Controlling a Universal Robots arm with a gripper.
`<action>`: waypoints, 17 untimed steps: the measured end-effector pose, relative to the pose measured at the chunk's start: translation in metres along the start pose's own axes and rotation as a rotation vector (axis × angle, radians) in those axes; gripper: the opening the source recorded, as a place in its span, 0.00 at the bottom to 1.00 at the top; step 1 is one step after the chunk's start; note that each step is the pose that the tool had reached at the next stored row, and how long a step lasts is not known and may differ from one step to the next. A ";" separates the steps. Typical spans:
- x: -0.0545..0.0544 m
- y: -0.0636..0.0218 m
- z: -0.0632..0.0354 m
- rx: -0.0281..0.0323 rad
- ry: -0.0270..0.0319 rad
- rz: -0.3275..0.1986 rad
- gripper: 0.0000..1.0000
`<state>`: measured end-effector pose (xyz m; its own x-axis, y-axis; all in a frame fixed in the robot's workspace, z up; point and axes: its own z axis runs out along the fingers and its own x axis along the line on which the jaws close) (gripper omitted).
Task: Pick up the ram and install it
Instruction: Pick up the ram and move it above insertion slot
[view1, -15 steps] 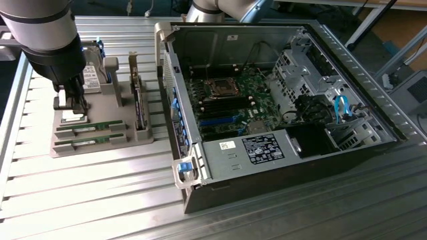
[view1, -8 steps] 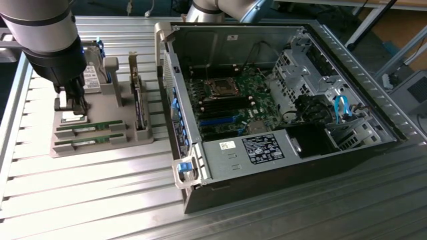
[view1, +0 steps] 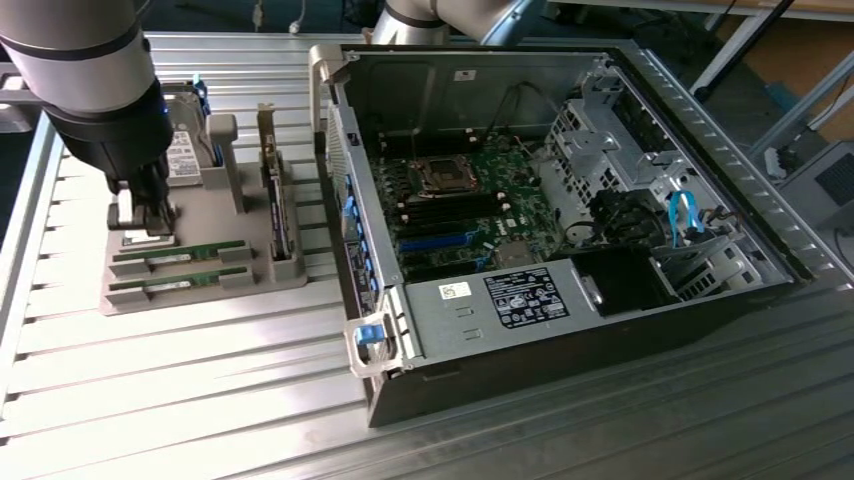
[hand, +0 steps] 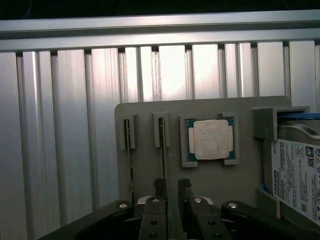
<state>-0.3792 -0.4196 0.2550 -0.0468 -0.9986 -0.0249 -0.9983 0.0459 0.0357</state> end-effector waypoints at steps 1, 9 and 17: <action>0.004 -0.0001 -0.0001 -0.0001 0.0001 0.000 0.24; 0.018 -0.0006 -0.0005 0.0000 0.0000 0.000 0.24; 0.025 -0.0008 -0.0007 -0.0001 0.0001 0.000 0.24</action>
<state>-0.3795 -0.4450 0.2550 -0.0468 -0.9986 -0.0248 -0.9983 0.0459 0.0358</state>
